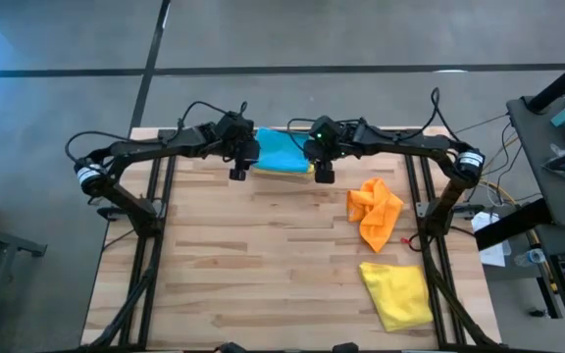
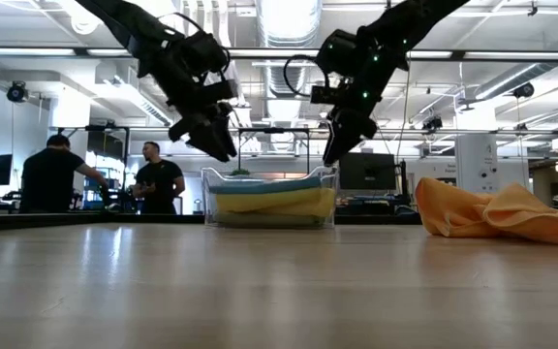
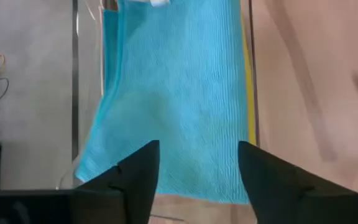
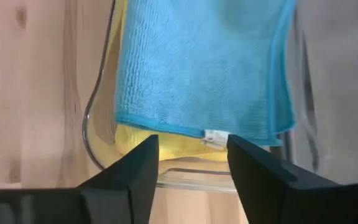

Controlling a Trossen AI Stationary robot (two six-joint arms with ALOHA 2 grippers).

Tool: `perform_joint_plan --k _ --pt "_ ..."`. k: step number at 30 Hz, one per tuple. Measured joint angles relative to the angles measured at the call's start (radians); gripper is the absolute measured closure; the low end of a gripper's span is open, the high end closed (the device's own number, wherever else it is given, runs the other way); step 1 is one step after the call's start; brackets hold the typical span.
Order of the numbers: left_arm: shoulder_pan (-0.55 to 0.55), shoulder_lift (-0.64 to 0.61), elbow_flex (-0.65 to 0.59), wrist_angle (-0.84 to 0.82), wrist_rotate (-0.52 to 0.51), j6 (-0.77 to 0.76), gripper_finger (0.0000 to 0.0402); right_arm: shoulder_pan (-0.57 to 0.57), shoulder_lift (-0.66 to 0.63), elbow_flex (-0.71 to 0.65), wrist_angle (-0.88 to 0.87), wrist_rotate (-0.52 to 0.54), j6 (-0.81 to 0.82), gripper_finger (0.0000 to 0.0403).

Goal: Fold microfiber towels
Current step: Fold the orange microfiber cloth

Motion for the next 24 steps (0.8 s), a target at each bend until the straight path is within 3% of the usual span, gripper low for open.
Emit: perform_joint_plan --k 6,10,13,19,24 --pt "-0.001 -0.062 0.044 -0.057 0.002 -0.112 0.0183 0.000 -0.091 0.008 -0.058 -0.044 0.029 0.0217" --pt "-0.001 -0.136 0.031 -0.008 0.115 -0.218 0.0183 0.000 -0.175 0.003 -0.099 -0.140 0.091 0.0225" --pt "-0.001 -0.182 0.013 0.072 0.203 -0.277 0.0183 0.004 -0.238 -0.026 -0.100 -0.217 0.154 0.0230" --pt "-0.003 -0.280 -0.057 0.241 0.335 -0.464 0.0183 0.055 -0.345 -0.135 -0.107 -0.227 0.271 0.0242" --pt "-0.036 -0.351 -0.193 0.531 0.355 -0.724 0.0182 0.166 -0.470 -0.271 -0.045 -0.228 0.394 0.0253"
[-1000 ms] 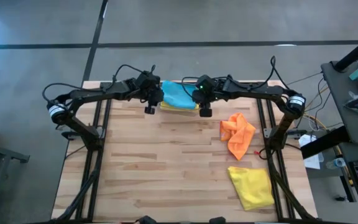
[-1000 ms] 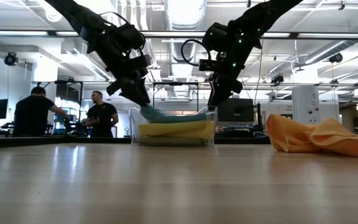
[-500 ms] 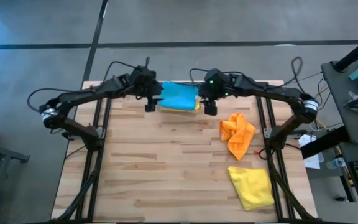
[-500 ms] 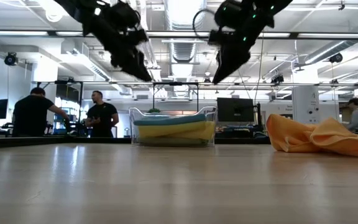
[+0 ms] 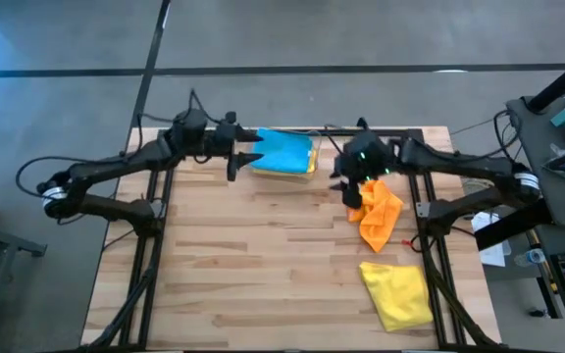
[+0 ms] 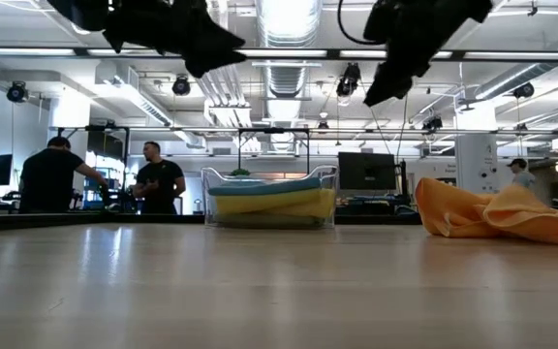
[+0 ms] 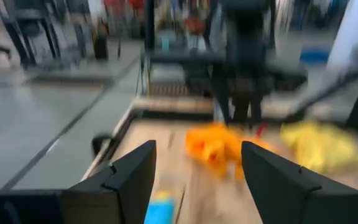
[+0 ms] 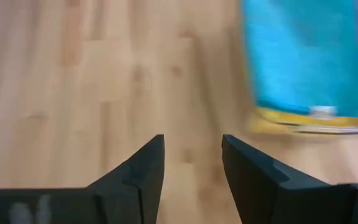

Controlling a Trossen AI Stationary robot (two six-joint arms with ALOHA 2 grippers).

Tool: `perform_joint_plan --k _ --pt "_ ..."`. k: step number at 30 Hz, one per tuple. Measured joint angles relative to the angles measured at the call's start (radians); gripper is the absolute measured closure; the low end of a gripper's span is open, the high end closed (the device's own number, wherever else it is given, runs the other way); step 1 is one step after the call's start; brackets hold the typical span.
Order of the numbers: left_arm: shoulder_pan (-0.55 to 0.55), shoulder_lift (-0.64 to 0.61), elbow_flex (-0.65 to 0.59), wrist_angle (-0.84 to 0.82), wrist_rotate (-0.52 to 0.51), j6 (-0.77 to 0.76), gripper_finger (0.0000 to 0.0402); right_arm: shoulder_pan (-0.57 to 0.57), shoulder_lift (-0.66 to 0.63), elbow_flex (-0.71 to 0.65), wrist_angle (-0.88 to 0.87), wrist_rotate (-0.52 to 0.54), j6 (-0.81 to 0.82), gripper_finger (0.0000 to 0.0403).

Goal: Fold microfiber towels
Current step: Fold the orange microfiber cloth

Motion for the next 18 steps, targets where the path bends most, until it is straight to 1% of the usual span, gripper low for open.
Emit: perform_joint_plan --k 2,4,8,10,12,14,18 --pt "-0.019 -0.021 -0.061 0.164 -0.004 -0.095 0.0182 0.045 -0.049 -0.056 0.021 0.002 0.046 0.0257" --pt "-0.042 -0.035 -0.124 0.340 -0.014 -0.164 0.0182 0.084 -0.097 -0.104 0.040 0.033 0.102 0.0261" --pt "-0.096 -0.027 -0.237 0.620 -0.015 -0.238 0.0182 0.136 -0.182 -0.179 0.036 0.084 0.195 0.0266" --pt "-0.121 -0.019 -0.281 0.680 -0.019 -0.242 0.0182 0.145 -0.216 -0.205 0.027 0.098 0.230 0.0266" --pt "-0.140 -0.009 -0.312 0.694 -0.030 -0.234 0.0182 0.146 -0.239 -0.219 -0.011 0.113 0.245 0.0266" --pt "-0.157 0.010 -0.337 0.698 -0.065 -0.230 0.0182 0.146 -0.248 -0.221 -0.076 0.133 0.248 0.0266" --pt "-0.175 0.068 -0.368 0.698 -0.176 -0.208 0.0182 0.146 -0.236 -0.224 -0.182 0.176 0.269 0.0266"
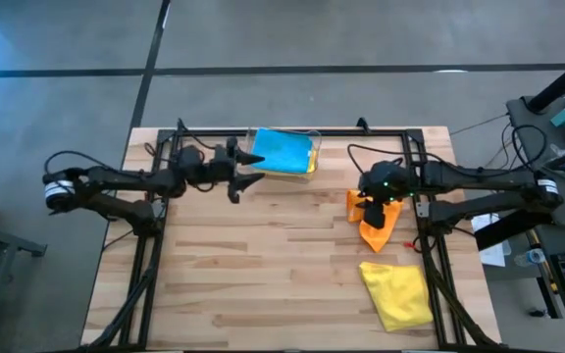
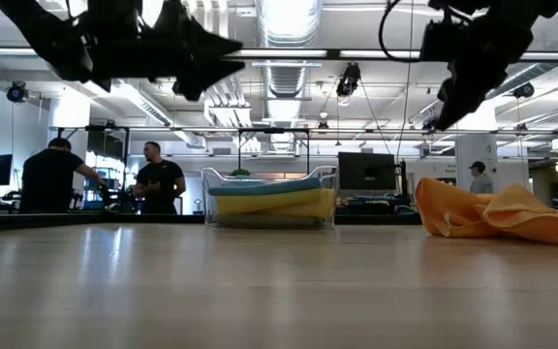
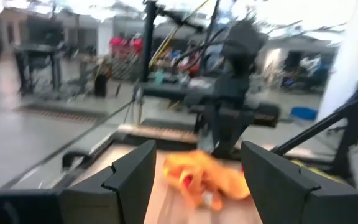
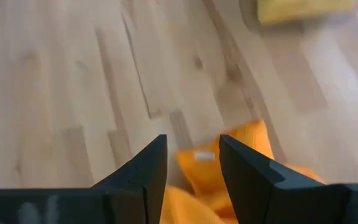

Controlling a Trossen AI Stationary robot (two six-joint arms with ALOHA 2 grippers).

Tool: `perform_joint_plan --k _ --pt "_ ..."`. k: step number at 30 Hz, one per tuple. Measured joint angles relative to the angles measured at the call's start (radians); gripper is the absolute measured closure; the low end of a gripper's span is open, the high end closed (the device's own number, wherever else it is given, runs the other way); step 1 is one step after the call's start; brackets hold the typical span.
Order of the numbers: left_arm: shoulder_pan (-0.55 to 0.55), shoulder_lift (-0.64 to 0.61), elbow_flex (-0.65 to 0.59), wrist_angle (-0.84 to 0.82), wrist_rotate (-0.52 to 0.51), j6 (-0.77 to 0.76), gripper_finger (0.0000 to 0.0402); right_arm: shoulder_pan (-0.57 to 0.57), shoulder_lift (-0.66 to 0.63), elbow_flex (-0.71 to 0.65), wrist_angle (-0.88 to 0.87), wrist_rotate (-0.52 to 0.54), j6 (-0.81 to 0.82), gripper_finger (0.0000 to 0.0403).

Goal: Fold microfiber towels
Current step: Fold the orange microfiber cloth

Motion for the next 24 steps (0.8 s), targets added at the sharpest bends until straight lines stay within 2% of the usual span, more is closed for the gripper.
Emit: perform_joint_plan --k 3,7,14,19,24 --pt "0.000 0.065 0.004 0.020 -0.035 -0.003 0.0182 0.000 0.030 -0.004 -0.044 0.003 0.035 0.0266" --pt "-0.001 0.157 0.037 0.136 -0.037 -0.006 0.0182 0.000 0.065 -0.004 -0.085 0.006 0.100 0.0266" --pt "-0.002 0.223 0.099 0.190 0.006 0.001 0.0182 0.013 0.077 -0.004 -0.242 0.013 0.472 0.0266" --pt "-0.008 0.223 0.103 0.190 0.030 0.000 0.0182 0.081 0.049 -0.004 -0.322 0.015 0.690 0.0266" --pt "-0.012 0.222 0.100 0.189 0.030 -0.001 0.0182 0.162 0.031 -0.020 -0.328 0.088 0.865 0.0266"
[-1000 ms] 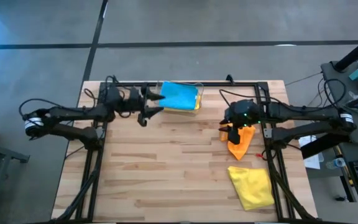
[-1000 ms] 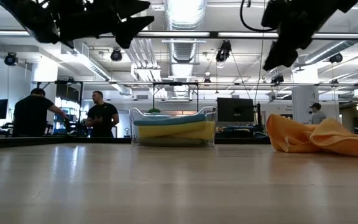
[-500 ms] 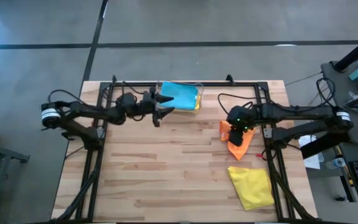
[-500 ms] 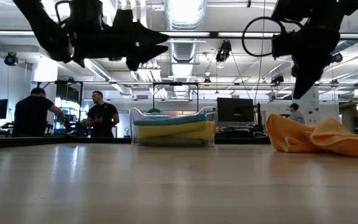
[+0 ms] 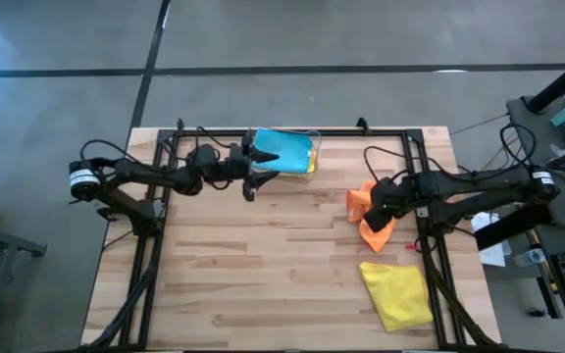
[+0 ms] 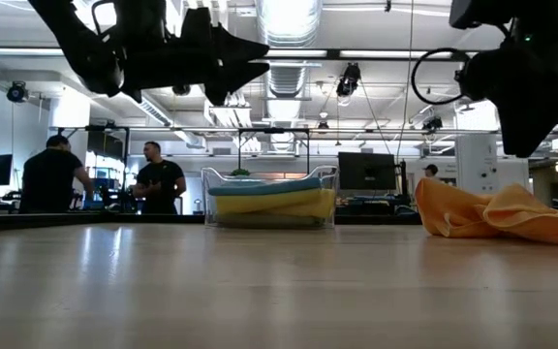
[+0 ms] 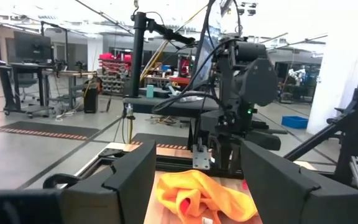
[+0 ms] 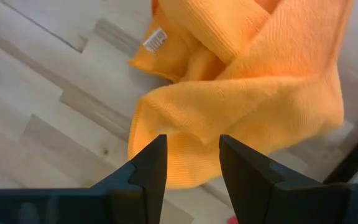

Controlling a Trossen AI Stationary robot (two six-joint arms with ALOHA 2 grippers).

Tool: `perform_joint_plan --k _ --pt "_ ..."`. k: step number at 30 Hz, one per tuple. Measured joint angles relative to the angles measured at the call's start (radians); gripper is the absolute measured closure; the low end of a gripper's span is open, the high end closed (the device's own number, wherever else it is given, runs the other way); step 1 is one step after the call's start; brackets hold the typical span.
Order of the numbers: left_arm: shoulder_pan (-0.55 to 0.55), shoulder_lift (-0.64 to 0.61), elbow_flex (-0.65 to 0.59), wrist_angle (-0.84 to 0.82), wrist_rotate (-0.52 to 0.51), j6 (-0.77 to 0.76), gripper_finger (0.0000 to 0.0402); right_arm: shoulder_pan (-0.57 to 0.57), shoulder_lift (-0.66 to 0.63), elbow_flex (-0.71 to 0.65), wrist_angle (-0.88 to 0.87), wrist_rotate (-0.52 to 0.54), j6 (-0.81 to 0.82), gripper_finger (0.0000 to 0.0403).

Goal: Fold microfiber towels
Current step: Fold the orange microfiber cloth

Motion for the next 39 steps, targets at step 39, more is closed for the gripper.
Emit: perform_joint_plan --k 39 --pt "-0.075 0.000 -0.002 -0.016 0.000 -0.005 0.0182 0.040 -0.261 -0.578 0.734 0.056 0.025 0.0363"
